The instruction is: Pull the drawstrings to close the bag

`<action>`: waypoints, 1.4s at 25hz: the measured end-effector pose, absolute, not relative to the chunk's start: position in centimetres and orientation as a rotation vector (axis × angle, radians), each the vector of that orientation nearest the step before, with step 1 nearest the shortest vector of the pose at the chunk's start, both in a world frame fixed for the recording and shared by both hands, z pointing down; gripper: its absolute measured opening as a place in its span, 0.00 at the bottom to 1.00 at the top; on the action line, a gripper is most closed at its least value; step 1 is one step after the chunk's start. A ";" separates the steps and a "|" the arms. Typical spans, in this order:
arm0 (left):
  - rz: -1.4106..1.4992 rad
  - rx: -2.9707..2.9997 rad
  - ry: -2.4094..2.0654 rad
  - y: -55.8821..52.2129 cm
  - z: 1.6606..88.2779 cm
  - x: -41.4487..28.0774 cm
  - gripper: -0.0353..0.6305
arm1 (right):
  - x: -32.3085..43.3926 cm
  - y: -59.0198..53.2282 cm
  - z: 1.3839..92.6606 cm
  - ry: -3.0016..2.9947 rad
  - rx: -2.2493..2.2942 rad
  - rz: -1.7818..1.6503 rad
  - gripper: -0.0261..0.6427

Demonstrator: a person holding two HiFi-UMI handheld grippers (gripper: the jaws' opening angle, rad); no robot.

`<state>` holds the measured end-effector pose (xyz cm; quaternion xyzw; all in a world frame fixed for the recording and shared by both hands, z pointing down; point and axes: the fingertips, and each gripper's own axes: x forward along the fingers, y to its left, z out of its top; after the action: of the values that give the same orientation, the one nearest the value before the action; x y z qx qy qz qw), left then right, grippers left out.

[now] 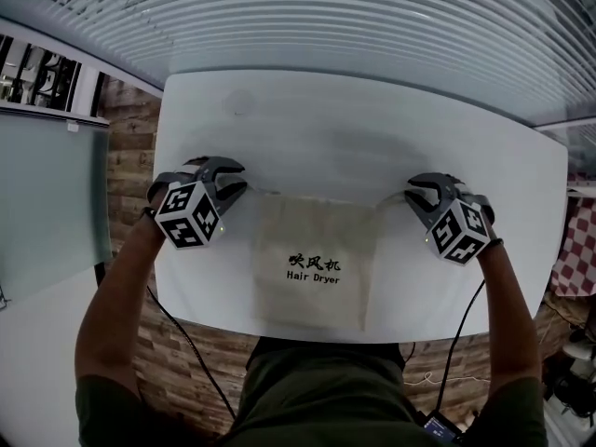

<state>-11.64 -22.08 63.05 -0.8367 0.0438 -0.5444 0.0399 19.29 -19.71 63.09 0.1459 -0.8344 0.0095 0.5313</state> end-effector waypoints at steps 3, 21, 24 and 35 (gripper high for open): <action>-1.713 -2.542 0.065 -21.8 63.5 -11.7 0.16 | 18.8 -19.4 63.4 -1.992 0.283 0.029 0.13; -1.744 -2.438 0.043 -21.1 62.9 -11.8 0.08 | 19.1 -18.7 62.4 -2.034 0.355 0.136 0.07; -1.649 -2.395 0.130 -21.1 60.5 -11.8 0.08 | 19.0 -18.6 60.1 -2.049 0.440 0.073 0.07; -1.420 -2.175 0.393 -17.9 50.6 -13.3 0.08 | 19.9 -15.7 51.0 -1.981 0.672 -0.237 0.06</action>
<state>-13.31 -17.91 50.55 -0.8006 0.1445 -0.5227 0.2548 19.94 -15.69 50.99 0.2772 -0.8175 -0.0977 0.4954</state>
